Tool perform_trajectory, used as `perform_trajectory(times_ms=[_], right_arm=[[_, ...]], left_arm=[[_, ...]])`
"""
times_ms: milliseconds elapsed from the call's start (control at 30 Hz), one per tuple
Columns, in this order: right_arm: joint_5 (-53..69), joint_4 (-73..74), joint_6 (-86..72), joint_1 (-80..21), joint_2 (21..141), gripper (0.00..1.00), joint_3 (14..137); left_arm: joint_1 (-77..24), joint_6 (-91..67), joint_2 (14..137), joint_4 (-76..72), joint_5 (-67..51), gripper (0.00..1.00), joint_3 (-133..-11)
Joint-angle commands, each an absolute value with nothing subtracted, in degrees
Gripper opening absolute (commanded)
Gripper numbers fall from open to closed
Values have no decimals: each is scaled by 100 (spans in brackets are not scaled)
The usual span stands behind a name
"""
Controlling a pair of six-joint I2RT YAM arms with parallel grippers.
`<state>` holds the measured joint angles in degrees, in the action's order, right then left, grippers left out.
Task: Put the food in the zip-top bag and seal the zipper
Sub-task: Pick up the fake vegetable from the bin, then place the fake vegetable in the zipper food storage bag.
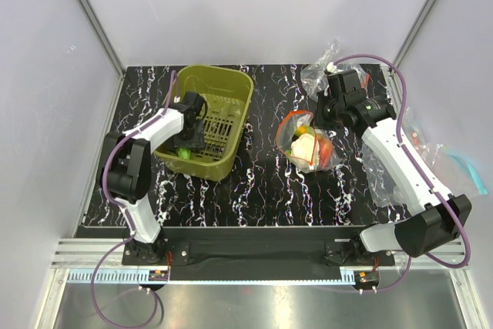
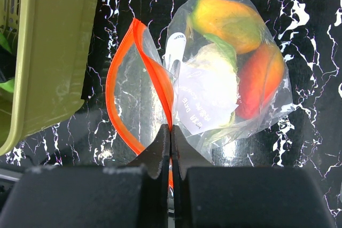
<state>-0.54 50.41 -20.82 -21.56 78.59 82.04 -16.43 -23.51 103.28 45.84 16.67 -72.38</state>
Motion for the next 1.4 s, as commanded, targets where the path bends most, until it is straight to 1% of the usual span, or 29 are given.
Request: perform_trajectory(times_ms=[0, 33, 67, 100, 133, 167, 300, 467, 567, 633, 733, 867, 933, 967, 1000, 1100, 1267, 1367], right_arm=[[-79, 4957, -2066, -2136, 7708, 0, 8253], [-88, 4948, -2074, -2136, 7708, 0, 8253], [-88, 4940, -2066, -2136, 7708, 0, 8253], [-97, 4939, -2065, -2136, 7717, 0, 8262], [-105, 4939, -2065, -2136, 7725, 0, 8262], [-97, 4948, -2057, -2136, 7726, 0, 8270], [-114, 4966, -2030, -2144, 7761, 0, 8305], [-106, 4975, -1995, -2136, 7813, 0, 8367], [-62, 4983, -1978, -2144, 7883, 0, 8428], [-44, 4992, -1969, -2136, 7919, 0, 8481], [-18, 4992, -1978, -2136, 7980, 0, 8552], [193, 5027, -2039, -2144, 8068, 0, 8683], [228, 5080, -2039, -2136, 8077, 0, 8736], [263, 5106, -2091, -2144, 8095, 0, 8815], [264, 5106, -2092, -2145, 8095, 0, 8815], [308, 5177, -2127, -2144, 8086, 0, 8912], [255, 5335, -2171, -2136, 8059, 0, 9044], [193, 5467, -2302, -2144, 8112, 0, 9228]], left_arm=[[-1591, -2118, 10292, 4202, 1688, 66, -7259], [-1591, -2101, 10222, 4184, 1679, 52, -7268], [-1591, -2092, 10161, 4157, 1687, 44, -7260], [-1591, -2092, 10091, 4070, 1687, 39, -7251], [-1591, -2092, 9933, 4052, 1679, 27, -7251], [-1591, -2092, 9845, 4026, 1644, 24, -7277], [-1600, -2022, 9265, 3955, 1267, 24, -7453], [-1652, -1890, 8482, 3797, 81, 24, -7847], [-1740, -1907, 8166, 3569, -543, 26, -8006], [-1845, -2003, 7999, 3200, -1052, 28, -8112], [-2117, -2346, 7910, 2594, -1518, 28, -8165], [-2504, -2960, 8068, 1594, -1994, 25, -8200], [-2784, -3093, 8279, 1311, -2021, 23, -8218], [-3073, -3294, 8523, 848, -1978, 22, -8287], [-3163, -3296, 8612, 844, -1978, 22, -8288], [-3453, -3462, 8937, 195, -1951, 23, -8270], [-4033, -3481, 9544, -113, -1837, 21, -8665], [-4289, -3568, 9764, -297, -1627, 20, -8588]])
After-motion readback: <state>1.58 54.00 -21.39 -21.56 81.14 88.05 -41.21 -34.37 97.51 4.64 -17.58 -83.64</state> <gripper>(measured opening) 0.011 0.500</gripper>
